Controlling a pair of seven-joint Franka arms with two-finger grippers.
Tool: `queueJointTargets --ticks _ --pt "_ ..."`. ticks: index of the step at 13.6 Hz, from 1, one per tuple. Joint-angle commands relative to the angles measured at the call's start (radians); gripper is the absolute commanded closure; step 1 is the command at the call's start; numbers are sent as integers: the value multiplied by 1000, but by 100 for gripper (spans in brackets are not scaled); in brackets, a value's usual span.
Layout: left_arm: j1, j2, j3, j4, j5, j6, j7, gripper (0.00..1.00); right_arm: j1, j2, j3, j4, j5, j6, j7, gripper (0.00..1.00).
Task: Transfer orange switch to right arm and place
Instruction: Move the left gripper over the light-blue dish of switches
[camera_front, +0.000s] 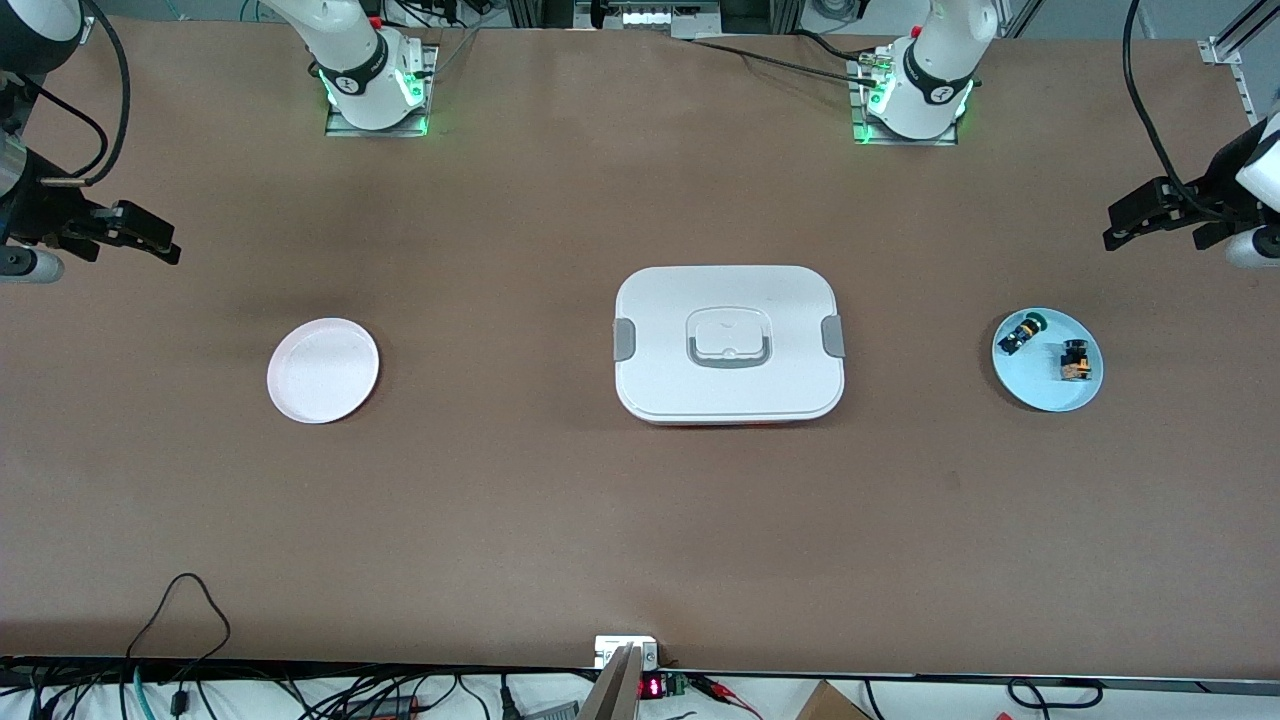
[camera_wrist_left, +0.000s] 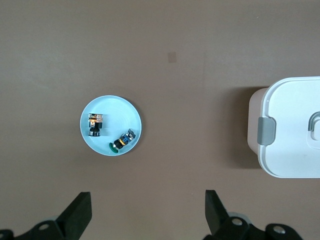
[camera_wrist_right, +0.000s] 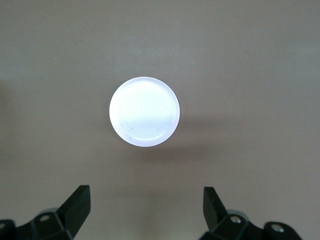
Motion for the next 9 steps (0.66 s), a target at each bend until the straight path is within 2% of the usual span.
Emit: queueJointTargets --ticks 1,9 --pt "-4 0 8 10 -17 -4 -13 0 17 8 -3 37 11 -26 -5 0" --pt "-4 18 8 -3 -14 2 2 0 18 20 -1 71 10 -67 -11 0"
